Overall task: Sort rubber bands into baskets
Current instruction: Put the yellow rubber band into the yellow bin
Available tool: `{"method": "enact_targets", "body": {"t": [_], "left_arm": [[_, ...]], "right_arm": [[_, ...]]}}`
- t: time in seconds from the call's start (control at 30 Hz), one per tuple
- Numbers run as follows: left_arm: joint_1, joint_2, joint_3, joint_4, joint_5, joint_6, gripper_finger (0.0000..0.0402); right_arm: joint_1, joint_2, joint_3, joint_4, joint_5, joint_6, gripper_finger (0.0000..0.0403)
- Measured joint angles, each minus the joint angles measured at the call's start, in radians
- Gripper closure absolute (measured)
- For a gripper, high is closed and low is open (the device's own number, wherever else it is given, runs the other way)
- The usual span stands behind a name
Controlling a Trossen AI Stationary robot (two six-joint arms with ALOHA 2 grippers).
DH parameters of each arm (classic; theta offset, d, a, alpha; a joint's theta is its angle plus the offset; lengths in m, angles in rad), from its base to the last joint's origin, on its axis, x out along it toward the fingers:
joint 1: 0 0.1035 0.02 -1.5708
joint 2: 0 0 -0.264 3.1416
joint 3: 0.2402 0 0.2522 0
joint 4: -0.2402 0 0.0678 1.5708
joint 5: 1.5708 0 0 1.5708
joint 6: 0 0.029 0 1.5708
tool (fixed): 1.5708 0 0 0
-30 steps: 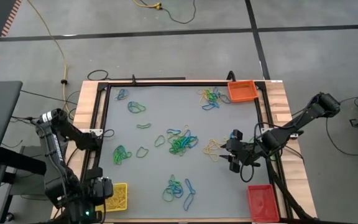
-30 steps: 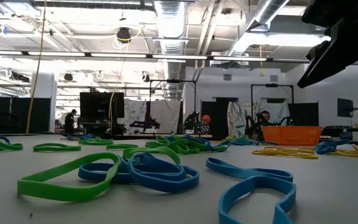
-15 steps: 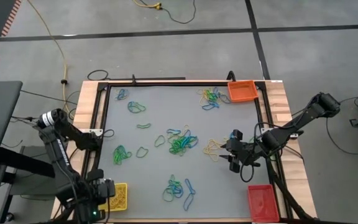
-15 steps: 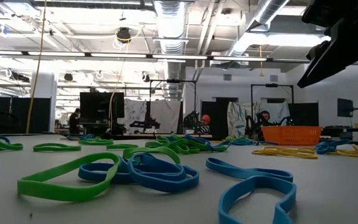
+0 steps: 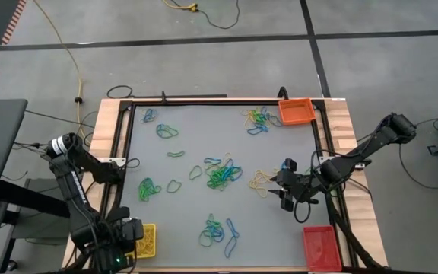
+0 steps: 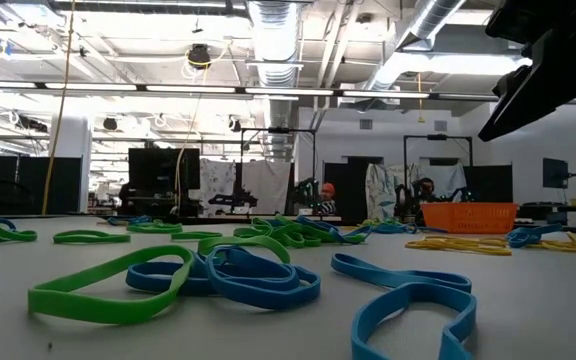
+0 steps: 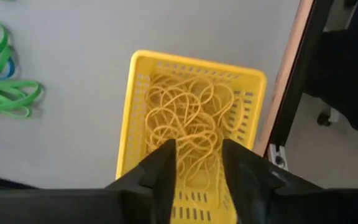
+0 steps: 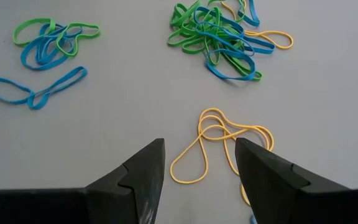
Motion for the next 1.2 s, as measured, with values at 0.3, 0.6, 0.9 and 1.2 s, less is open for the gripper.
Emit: {"method": "enact_targets", "body": {"t": [0.3, 0.6, 0.9, 1.2], "left_arm": [[0.01, 0.0, 0.001, 0.033, -0.092, 0.062, 0.0214], [0.107, 0.0, 0.003, 0.034, -0.249, 0.286, 0.0209], [0.327, 0.0, 0.003, 0.036, -0.501, 0.571, 0.0209], [0.629, 0.0, 0.003, 0.169, -0.615, 0.818, 0.0209]], "right_arm": [[0.0, 0.0, 0.0, 0.0, 0.0, 0.0, 0.0179], [0.0, 0.0, 0.0, 0.0, 0.0, 0.0, 0.0179], [0.0, 0.0, 0.0, 0.0, 0.0, 0.0, 0.0179], [0.0, 0.0, 0.0, 0.0, 0.0, 0.0, 0.0179]]}}
